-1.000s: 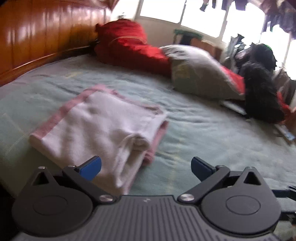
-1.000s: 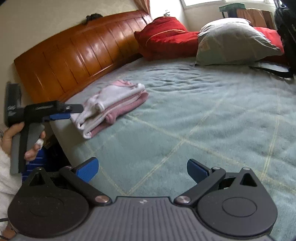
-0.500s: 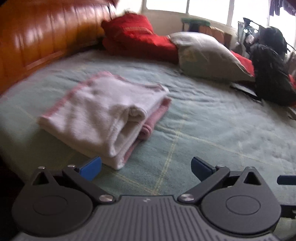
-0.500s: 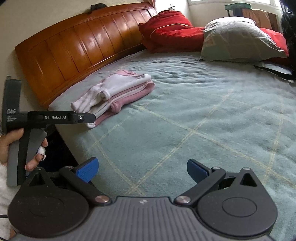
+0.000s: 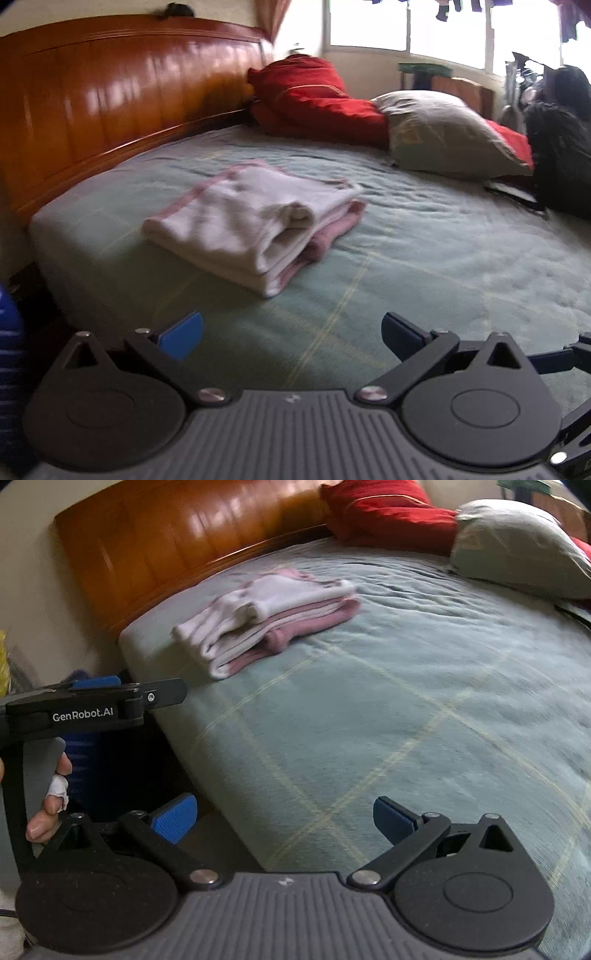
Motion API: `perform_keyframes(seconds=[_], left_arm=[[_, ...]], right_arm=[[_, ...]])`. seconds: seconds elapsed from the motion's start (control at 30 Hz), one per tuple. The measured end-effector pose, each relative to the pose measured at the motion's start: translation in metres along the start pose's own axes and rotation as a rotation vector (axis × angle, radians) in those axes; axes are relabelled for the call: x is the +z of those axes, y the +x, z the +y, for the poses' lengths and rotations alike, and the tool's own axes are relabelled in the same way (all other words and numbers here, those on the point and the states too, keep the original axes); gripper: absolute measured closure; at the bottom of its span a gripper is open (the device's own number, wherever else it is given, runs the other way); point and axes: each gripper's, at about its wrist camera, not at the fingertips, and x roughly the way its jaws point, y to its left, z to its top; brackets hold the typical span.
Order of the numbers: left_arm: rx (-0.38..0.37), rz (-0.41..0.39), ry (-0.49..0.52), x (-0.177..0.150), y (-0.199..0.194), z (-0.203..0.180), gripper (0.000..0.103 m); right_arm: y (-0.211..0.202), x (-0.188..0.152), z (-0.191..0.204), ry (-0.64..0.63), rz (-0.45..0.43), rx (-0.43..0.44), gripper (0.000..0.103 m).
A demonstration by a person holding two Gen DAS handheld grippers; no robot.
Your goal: Fold clothes
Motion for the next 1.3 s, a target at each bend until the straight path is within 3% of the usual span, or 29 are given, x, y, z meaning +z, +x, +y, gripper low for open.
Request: perform_keyframes(seconds=[0.2, 0.37, 0.53, 0.77, 0.9, 1.3], left_arm=[[0.139, -0.013, -0.004, -0.008, -0.022, 0.001, 0.001], [0.236, 0.015, 0.177, -0.007, -0.035, -0.015, 0.001], [0.168, -0.022, 0.121, -0.004, -0.059, -0.017, 0.001], [0.176, -0.063, 0.090, -0.002, -0.087, -0.018, 0.001], [0.134, -0.050, 0.065, -0.008, -0.102, -0.018, 0.001], [0.097, -0.006, 0.076, -0.035, -0.126, -0.023, 0.001]], right_arm=[[-0.001, 0.003, 0.021, -0.073, 0.000, 0.030, 0.000], [-0.009, 0.009, 0.034, -0.109, -0.026, 0.043, 0.000], [-0.024, 0.009, 0.043, -0.130, -0.063, 0.035, 0.000], [-0.050, -0.005, 0.047, -0.097, -0.118, -0.032, 0.000], [-0.063, -0.015, 0.051, -0.090, -0.143, -0.072, 0.000], [-0.087, -0.047, 0.074, -0.093, -0.180, -0.080, 0.000]])
